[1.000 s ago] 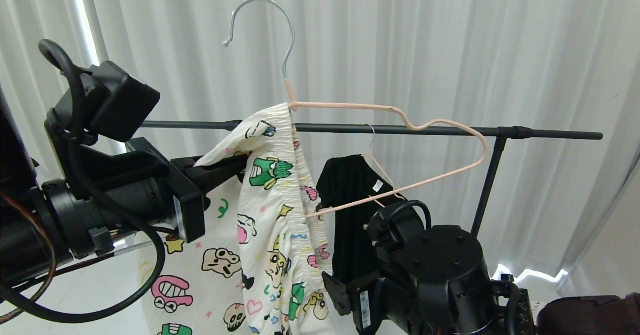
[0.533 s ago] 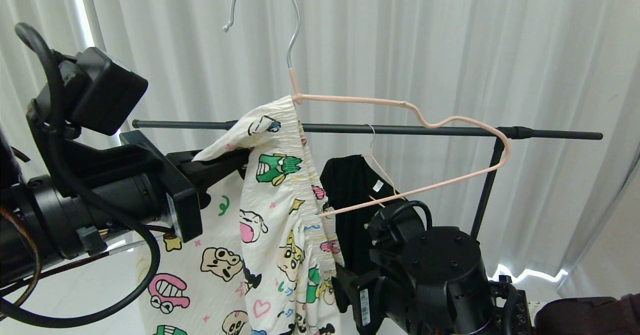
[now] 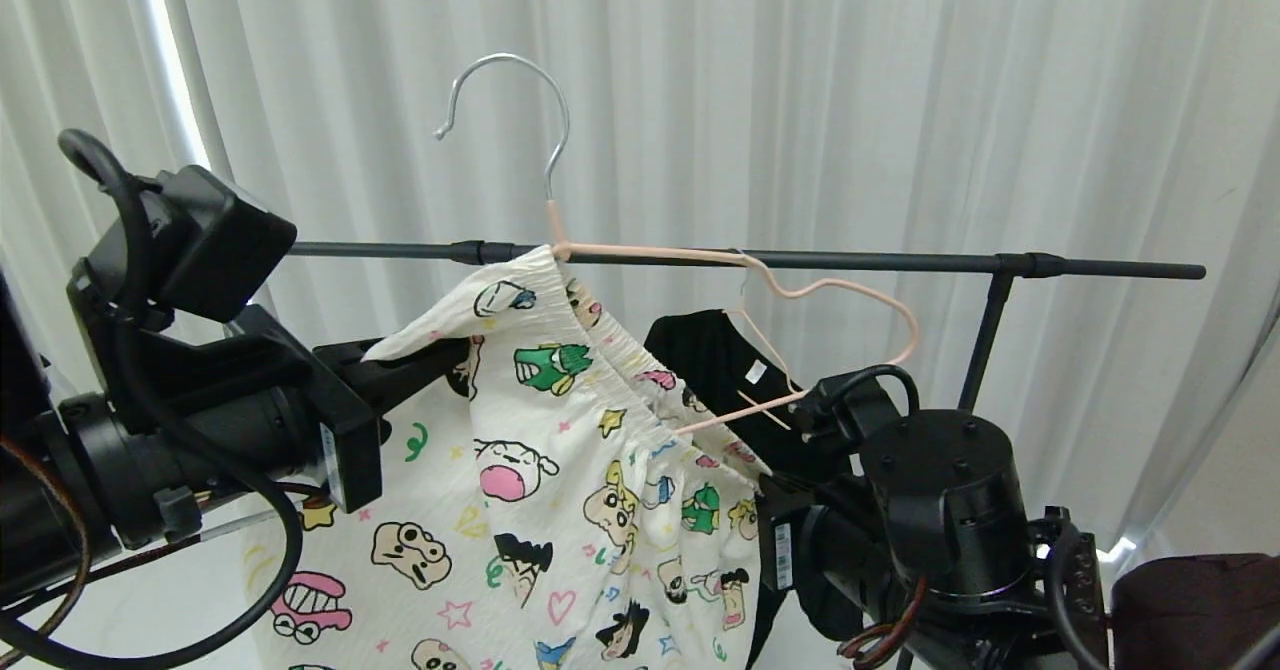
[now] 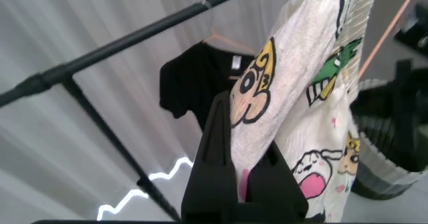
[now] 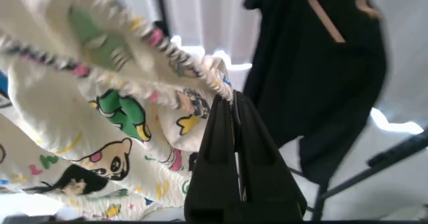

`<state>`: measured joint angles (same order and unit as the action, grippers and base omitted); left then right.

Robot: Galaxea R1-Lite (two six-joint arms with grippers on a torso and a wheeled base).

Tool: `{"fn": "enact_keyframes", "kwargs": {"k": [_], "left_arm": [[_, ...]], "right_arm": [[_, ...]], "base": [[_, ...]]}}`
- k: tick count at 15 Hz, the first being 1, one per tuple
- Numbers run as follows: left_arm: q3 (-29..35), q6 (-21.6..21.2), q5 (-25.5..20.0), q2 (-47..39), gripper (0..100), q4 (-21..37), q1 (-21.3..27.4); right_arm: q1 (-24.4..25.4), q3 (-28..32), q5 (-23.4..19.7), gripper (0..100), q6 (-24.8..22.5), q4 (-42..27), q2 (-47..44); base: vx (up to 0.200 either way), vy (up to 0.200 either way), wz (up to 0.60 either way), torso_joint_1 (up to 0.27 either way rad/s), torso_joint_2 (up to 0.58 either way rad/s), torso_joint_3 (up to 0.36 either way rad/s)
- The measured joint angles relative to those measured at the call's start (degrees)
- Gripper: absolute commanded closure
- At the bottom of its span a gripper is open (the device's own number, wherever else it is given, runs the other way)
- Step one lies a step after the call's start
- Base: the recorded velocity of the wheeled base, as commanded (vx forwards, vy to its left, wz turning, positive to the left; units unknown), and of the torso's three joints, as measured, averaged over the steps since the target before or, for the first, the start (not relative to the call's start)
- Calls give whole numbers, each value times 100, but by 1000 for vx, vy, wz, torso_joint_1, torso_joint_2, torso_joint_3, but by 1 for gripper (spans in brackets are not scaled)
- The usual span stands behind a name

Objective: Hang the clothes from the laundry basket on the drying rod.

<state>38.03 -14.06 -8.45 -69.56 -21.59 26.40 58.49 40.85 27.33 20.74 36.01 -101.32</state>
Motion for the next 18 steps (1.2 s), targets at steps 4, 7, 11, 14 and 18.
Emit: {"fn": "enact_keyframes", "kwargs": {"k": [4,7,11,14,18], "left_arm": [[-532,0,-6,297,100,-5,-146],[-1028,-6,-11,595,100,-5,-194],[-1541,-312,-11,813,100,9,-488],[-1790,-685,-9,840,100,5,-690],[-1860,-1115,372,591,100,9,-728]], "right_arm": [[-480,-185,-2,100,-137,-2,286],[-753,-201,-45,100,-279,-5,418],[-869,-199,-62,100,-300,-10,496],[-877,-191,-257,100,-473,-13,608],[-872,-194,-1111,100,-1324,-200,953]], "base": [[0,0,0,0,0,0],[0,0,0,0,0,0],[0,0,0,0,0,0],[0,0,0,0,0,0],[0,0,0,0,0,0]]}}
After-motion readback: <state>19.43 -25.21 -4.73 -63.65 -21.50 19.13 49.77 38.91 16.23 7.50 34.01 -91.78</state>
